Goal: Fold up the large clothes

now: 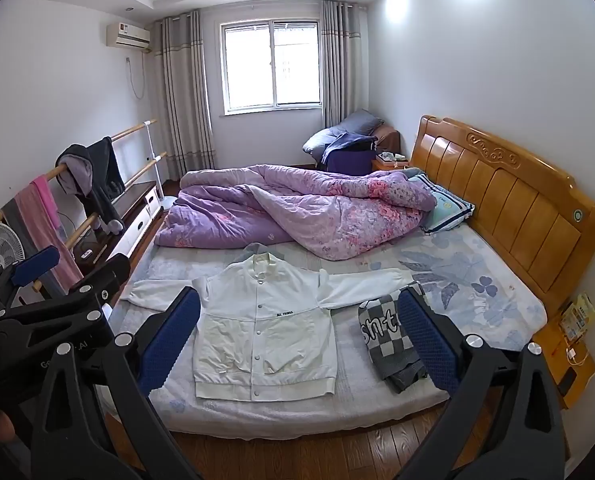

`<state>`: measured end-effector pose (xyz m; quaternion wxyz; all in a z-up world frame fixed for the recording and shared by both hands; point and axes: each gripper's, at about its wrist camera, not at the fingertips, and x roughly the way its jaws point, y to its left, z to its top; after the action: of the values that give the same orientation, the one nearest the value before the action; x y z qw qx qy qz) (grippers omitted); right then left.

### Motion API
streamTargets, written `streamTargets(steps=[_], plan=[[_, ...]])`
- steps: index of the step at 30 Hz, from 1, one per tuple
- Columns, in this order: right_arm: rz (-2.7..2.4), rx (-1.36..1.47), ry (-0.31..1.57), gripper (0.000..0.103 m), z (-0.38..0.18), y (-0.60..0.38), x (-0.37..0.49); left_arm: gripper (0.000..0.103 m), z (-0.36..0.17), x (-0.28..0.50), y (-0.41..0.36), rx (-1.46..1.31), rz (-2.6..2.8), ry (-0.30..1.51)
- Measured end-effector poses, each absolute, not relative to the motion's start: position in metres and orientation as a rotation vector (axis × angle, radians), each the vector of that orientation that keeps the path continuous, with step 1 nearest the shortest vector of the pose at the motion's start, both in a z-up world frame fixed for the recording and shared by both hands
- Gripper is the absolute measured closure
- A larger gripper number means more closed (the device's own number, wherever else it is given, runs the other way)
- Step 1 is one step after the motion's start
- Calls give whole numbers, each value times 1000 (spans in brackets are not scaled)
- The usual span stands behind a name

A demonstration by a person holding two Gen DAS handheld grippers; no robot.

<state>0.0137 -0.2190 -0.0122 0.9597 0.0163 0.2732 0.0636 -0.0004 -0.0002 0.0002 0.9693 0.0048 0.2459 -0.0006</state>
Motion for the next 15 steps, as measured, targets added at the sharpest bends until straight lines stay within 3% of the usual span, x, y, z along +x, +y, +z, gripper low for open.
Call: streamTargets(steps=[15], plan=[[126,28,555,8,-10,-210,14,5,0,0,0,1,-3,503]])
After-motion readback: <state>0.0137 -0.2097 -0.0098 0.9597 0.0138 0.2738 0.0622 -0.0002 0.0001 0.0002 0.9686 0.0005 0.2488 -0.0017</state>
